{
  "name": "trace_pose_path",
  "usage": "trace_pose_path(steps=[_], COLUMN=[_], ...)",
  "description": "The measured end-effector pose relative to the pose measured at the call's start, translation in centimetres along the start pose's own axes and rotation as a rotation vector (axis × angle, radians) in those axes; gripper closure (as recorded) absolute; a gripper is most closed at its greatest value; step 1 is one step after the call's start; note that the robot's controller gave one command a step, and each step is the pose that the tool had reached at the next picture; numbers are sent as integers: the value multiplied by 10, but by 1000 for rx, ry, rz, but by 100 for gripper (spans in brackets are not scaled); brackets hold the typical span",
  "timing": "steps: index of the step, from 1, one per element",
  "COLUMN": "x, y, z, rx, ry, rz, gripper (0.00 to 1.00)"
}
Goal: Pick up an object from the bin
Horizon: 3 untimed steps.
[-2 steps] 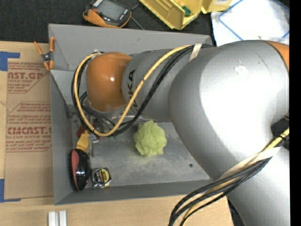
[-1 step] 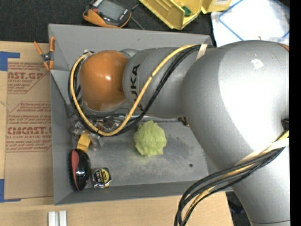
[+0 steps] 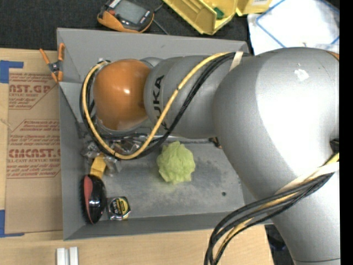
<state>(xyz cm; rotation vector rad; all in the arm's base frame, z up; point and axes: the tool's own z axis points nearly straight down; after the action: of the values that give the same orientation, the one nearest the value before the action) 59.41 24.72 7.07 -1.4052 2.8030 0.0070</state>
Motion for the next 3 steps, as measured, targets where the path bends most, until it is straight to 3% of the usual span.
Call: trace_pose_path(steps=[3], x=[-1], y=[0], z=[-45], rx=[2], ry=[-3], rz=[2], gripper=[100])
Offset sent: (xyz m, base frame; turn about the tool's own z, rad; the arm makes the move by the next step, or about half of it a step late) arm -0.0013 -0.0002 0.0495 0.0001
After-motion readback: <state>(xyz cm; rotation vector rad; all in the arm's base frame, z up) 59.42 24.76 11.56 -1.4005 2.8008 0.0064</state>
